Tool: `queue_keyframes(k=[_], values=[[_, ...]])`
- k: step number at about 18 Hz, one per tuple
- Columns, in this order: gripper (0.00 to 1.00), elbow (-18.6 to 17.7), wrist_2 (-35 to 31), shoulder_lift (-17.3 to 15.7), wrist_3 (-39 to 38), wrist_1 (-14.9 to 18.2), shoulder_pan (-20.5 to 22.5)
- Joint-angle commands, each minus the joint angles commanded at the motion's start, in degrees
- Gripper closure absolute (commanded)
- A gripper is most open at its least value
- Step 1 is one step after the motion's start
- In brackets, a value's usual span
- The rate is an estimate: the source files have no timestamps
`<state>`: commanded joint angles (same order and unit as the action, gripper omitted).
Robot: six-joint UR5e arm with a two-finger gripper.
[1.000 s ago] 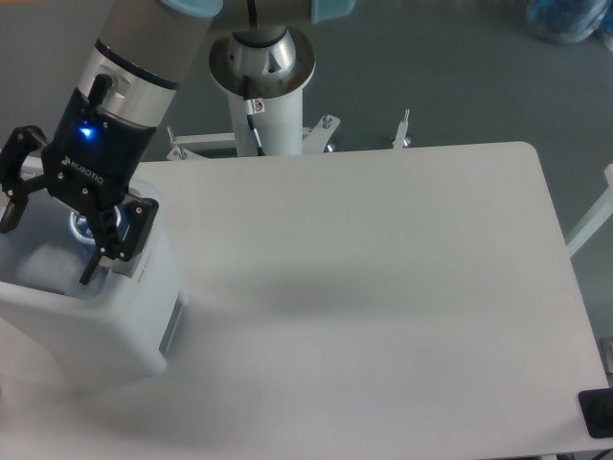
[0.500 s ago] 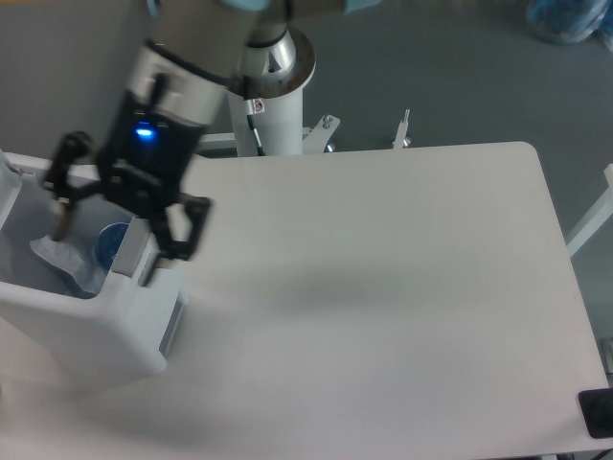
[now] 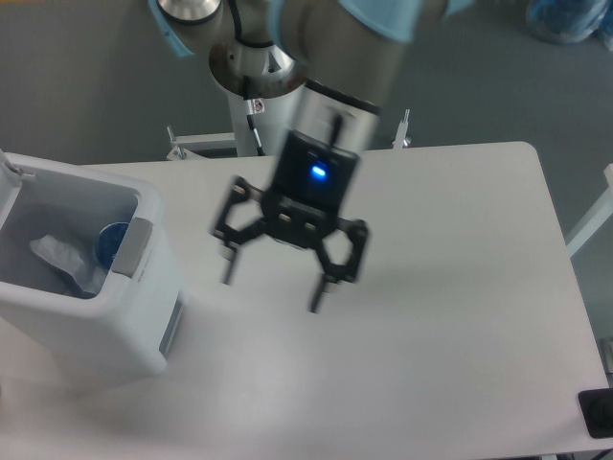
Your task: Place the trash in the trash can
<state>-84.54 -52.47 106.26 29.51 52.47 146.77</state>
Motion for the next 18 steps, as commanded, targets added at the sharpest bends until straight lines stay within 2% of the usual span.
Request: queue_keyframes(k=[5,7,12,15,18], values=[[0.0,-6.59,-0.17,0.09,13.62,0.17,5.45],[0.0,-10.28,-1.57,-0.26,16.88,0.18,6.16],[0.0,-10.82,-24.92,0.26,23.3,0.18,5.28],[0.0,-11.17,-26.8,1.32,28.91,0.26,4.67],[0.0,-11.78,-33.64,1.32,37.36,0.44,3.71]])
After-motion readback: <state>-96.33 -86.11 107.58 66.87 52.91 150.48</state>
